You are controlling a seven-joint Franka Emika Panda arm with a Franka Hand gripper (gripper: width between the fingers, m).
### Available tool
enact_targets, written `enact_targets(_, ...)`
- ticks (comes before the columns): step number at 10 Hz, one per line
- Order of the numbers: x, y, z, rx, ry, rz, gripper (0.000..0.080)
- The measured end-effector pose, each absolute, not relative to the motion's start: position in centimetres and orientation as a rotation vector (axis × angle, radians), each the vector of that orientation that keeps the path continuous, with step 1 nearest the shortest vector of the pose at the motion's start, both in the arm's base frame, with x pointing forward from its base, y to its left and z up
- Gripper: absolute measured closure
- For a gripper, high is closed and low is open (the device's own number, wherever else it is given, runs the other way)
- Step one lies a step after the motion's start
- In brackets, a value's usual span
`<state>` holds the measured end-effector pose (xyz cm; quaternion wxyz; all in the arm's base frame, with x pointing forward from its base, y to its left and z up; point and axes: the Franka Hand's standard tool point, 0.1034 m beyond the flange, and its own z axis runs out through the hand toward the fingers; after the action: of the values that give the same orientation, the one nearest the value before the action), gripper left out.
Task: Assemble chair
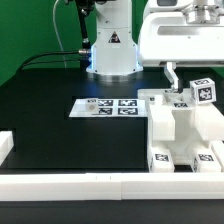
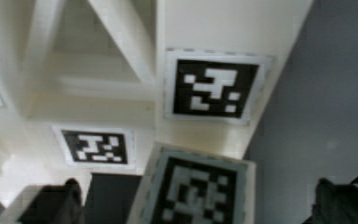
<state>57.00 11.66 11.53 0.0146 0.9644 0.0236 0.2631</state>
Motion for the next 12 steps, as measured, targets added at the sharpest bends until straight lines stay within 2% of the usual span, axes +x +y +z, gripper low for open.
enact_targets(2,57.8,11.5,13.5,3.038,0.039,0.783,0.0151)
enact_targets(5,57.8,11.9,14.4,3.165,-0.014,0.340,0.0151)
enact_targets(9,58.0,11.3,14.7,3.161,-0.154,-0.211,0.0151)
enact_targets(12,58.8,10.8,14.2,3.163,-0.153,-0.136,0.0151)
